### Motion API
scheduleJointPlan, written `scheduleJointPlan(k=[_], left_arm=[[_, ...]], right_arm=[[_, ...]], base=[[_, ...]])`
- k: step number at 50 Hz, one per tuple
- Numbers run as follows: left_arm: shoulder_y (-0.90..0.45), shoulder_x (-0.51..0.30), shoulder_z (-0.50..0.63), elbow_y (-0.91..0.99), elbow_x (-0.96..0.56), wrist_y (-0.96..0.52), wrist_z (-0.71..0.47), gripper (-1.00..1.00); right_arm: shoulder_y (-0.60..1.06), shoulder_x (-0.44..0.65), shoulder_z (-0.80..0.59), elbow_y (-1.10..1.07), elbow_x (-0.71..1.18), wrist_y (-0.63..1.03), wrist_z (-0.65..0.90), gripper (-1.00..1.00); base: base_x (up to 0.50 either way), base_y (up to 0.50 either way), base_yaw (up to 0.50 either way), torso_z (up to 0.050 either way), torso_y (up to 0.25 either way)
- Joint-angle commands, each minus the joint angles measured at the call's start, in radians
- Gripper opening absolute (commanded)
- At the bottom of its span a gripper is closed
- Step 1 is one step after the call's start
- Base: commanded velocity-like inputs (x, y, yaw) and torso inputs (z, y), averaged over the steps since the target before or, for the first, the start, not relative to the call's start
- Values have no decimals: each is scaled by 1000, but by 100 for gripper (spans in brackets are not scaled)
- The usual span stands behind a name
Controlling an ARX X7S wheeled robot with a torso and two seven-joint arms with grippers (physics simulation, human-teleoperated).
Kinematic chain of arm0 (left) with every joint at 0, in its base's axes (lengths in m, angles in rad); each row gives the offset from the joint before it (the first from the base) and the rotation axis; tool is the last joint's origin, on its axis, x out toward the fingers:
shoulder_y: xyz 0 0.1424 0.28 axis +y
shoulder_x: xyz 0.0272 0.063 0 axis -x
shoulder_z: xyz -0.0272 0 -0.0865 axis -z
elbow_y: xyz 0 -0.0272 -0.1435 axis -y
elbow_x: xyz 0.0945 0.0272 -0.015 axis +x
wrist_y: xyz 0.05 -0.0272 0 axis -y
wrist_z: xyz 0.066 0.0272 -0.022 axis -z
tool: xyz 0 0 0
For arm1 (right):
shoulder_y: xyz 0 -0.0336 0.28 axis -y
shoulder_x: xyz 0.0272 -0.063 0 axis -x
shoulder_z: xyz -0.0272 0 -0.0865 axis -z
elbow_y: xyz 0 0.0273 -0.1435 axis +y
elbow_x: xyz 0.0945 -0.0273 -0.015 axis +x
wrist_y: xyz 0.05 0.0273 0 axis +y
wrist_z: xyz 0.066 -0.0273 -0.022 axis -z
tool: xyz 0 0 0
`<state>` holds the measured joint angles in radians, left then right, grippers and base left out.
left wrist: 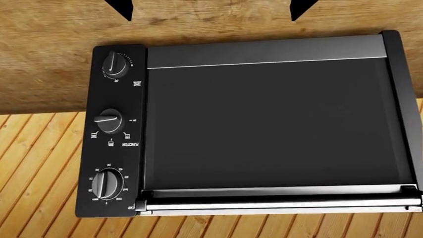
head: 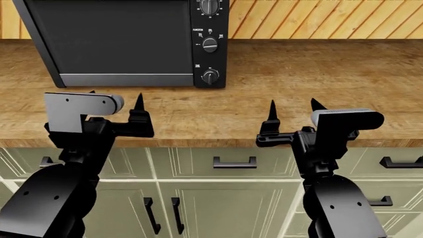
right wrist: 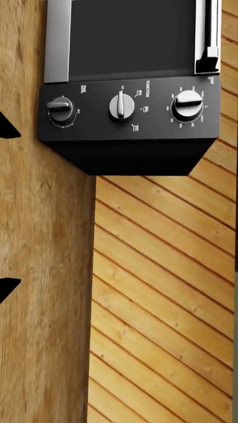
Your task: Open the toaster oven door.
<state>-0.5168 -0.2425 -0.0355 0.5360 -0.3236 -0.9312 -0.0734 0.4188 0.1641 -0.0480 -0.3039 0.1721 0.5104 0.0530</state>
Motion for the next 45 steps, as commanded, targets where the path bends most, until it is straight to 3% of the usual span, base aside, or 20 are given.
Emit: scheduleJointPlan(k=[1, 22, 25, 29, 36, 40, 45], left_arm=[[-9, -11, 1, 11, -10, -20, -4, 100], [-25, -53, 51, 25, 5, -16, 0, 100], [-44, -113, 118, 31, 45, 1, 21, 100], [-110, -254, 277, 40, 148, 17, 67, 100], [-379, -480, 552, 27, 299, -42, 232, 100], [-518, -565, 679, -30, 359, -21, 352, 100], [-618, -615, 759, -101, 410, 51, 435, 100]], right_arm=[[13, 4, -7, -15, 16, 21, 3, 100], [6, 11, -7, -19, 43, 14, 10, 100], [0, 11, -5, -19, 48, 4, 10, 100], [-5, 11, -3, -9, 53, -9, 9, 100], [-7, 9, -9, 0, 61, -22, 7, 100], [-11, 11, -11, -2, 65, -23, 8, 100], [-9, 13, -12, -9, 72, -16, 11, 100]], base=[[242, 0, 0, 0, 0], [295, 0, 0, 0, 0], [0, 0, 0, 0, 0], [0, 0, 0, 0, 0], [0, 0, 0, 0, 0], [0, 0, 0, 0, 0], [0, 0, 0, 0, 0]])
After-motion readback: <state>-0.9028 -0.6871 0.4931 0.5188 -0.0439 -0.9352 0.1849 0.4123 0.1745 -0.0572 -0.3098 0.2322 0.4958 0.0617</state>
